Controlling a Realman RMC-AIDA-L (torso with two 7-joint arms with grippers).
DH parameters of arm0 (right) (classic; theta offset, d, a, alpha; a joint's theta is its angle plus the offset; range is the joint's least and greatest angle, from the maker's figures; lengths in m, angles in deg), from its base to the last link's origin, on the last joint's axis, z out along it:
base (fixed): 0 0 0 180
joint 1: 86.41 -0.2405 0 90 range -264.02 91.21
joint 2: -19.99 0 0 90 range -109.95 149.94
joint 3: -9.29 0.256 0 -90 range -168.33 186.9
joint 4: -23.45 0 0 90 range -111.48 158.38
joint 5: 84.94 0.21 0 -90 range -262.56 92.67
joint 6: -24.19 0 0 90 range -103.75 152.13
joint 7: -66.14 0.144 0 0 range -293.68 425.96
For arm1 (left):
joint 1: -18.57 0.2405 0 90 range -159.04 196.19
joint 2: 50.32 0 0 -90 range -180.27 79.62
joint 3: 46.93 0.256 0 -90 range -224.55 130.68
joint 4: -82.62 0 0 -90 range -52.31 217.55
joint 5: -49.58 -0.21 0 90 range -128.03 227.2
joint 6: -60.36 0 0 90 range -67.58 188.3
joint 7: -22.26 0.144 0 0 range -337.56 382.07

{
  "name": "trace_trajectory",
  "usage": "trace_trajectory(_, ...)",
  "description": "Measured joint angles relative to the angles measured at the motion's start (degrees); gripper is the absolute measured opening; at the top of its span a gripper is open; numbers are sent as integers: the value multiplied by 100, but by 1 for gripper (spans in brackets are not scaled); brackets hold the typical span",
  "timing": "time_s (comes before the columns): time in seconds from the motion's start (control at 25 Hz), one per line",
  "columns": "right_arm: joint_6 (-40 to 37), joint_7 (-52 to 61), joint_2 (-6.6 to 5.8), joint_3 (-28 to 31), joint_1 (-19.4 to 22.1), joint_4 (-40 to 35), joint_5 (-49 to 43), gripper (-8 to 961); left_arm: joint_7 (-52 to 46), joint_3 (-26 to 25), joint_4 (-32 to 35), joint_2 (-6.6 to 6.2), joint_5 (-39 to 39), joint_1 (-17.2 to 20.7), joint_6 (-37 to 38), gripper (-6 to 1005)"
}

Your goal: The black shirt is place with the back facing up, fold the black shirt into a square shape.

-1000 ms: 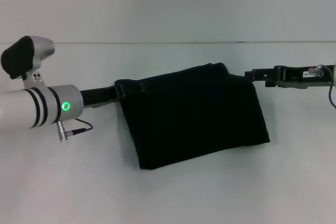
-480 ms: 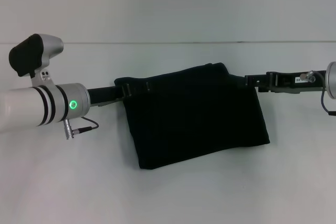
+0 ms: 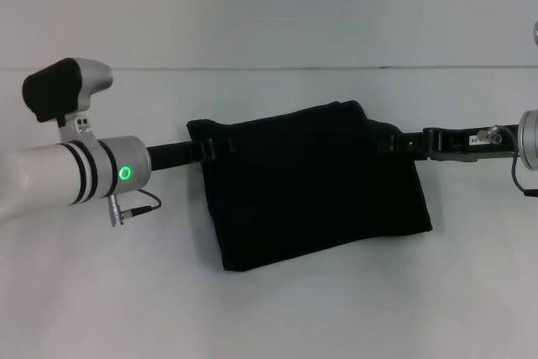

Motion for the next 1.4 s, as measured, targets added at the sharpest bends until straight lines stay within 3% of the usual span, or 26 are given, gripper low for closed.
trace_trajectory(0.32,174,-10,79,-2,-139,5,5,860,101,3,0,5,4,-121,57,291)
trace_trajectory(0.68,593,-12,215,-6,-404,221,11,855,106,-21,39,-38,6,-163,74,63)
trace_trajectory(1.12,1086,-705,364,75,-543,312,566,851,56,-24,50,-92,6,-162,97,59)
trace_trajectory(1.4,1196,-1054,179,87,-372,306,1038,850,52,-51,37,-88,13,-118,72,64)
